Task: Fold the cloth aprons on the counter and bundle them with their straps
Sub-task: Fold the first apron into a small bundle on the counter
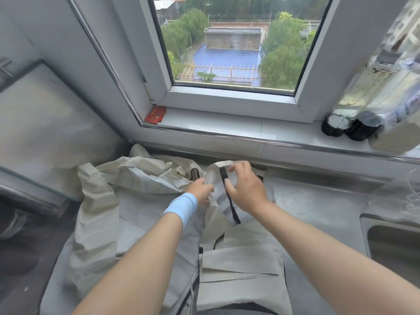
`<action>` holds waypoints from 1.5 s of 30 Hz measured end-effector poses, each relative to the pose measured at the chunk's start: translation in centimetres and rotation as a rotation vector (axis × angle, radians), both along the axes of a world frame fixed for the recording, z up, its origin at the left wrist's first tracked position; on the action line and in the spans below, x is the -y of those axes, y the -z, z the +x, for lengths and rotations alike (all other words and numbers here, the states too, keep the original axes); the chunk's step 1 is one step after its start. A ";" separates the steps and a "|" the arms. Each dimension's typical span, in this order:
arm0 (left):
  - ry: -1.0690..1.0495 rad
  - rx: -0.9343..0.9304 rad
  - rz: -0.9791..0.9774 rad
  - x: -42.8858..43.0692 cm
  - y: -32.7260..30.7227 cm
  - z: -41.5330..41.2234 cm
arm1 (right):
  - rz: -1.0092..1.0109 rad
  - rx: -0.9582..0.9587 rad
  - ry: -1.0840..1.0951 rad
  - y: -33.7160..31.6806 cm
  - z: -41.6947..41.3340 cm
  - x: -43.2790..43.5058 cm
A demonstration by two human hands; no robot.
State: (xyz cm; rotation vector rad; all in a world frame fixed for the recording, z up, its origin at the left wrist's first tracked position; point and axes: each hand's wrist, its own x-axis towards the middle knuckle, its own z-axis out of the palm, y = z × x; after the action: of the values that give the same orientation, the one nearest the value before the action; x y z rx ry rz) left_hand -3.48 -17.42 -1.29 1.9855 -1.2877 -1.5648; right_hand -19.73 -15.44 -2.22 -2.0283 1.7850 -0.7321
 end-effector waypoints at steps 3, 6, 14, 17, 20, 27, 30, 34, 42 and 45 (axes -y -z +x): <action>0.147 0.181 -0.111 -0.6 -0.5 0.6 | -0.206 -0.197 -0.258 -0.5 1.9 -0.1; 0.299 0.414 -0.110 -1.6 -0.7 2.0 | -0.118 -0.441 -0.611 -1.3 4.1 0.2; 0.177 0.189 0.214 -5.9 3.3 5.1 | 0.127 -1.012 -0.794 -1.4 7.3 0.9; 0.194 0.146 0.200 -6.9 2.4 4.7 | 0.069 -1.093 -0.804 -1.3 7.8 1.1; 0.233 0.188 0.164 -7.1 2.0 4.2 | 0.060 -1.079 -0.826 -1.0 7.9 1.6; 0.305 0.348 0.105 -6.2 2.1 5.0 | 0.124 -0.799 -0.653 -1.8 6.5 3.8; 0.478 0.469 0.216 -6.0 0.0 5.2 | 0.026 -0.527 -0.577 -1.2 6.5 3.1; 0.461 0.625 0.167 -5.1 -0.5 5.9 | -0.040 -0.210 -0.393 -0.2 5.0 2.0; 0.694 0.605 -0.389 -2.4 -1.7 0.4 | 0.418 -0.457 -0.178 3.1 -3.0 -0.3; 1.053 0.676 -0.306 -2.0 -0.4 -1.8 | 0.482 -0.466 -0.178 3.5 -3.6 -1.2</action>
State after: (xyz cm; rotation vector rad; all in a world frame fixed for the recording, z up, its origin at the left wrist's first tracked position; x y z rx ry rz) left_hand -5.27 -15.39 -0.85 1.7331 -2.9544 -0.8185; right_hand -23.29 -14.25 -5.75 -2.0733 1.7490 0.2341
